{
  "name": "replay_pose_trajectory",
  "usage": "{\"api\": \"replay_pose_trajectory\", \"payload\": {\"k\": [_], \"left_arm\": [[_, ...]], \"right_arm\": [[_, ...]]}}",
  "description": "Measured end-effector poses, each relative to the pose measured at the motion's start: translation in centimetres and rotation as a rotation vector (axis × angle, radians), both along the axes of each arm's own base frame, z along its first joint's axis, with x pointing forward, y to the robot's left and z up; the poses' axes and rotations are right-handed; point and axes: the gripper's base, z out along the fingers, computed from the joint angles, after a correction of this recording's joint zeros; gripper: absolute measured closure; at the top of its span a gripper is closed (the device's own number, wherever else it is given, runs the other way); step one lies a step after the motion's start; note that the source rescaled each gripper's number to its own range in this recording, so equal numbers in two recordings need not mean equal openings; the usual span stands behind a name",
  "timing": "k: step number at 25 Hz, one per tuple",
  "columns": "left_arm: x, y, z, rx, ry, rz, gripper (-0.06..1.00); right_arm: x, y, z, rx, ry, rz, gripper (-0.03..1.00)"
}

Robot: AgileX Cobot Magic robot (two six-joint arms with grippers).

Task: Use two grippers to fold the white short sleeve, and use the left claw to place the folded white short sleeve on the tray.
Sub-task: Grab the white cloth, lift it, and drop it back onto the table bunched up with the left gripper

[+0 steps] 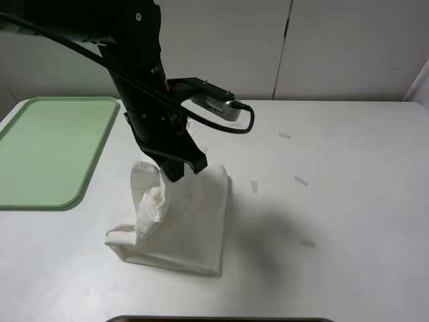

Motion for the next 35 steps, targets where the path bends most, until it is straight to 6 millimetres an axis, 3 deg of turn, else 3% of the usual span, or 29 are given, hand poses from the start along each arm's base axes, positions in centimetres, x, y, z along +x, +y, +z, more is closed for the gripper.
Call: {"api": "replay_pose_trajectory", "payload": {"k": [6,23,26,28,31,32,33,35], "left_arm": [[-1.9,-2.8,-0.5,-0.036,0.001,-0.076,0.91],[-1.2,-6.6,-5.5,-0.254,0.088,0.000,0.88],[-1.3,-6.9,-5.8,-0.278,0.096,-0.012,0.80],[-1.6,-7.4,-5.7,-0.307,0.090,-0.074,0.55],[-1.9,-7.7,-5.6,-0.328,0.086,-0.115,0.37],[-1.9,-7.7,-5.6,-0.328,0.086,-0.115,0.37],[-2.1,-8.0,-5.5,-0.354,0.080,-0.150,0.23],[-2.3,-8.4,-5.4,-0.377,0.068,-0.192,0.16]], "right_arm": [[0.0,0.0,0.0,0.000,-0.001,0.000,-0.03],[0.0,0.0,0.0,0.000,-0.001,0.000,-0.03],[0.0,0.0,0.0,0.000,-0.001,0.000,-0.03],[0.0,0.0,0.0,0.000,-0.001,0.000,-0.03],[0.0,0.0,0.0,0.000,-0.001,0.000,-0.03],[0.0,0.0,0.0,0.000,0.000,0.000,-0.03],[0.0,0.0,0.0,0.000,0.000,0.000,-0.03],[0.0,0.0,0.0,0.000,0.000,0.000,-0.03]]}}
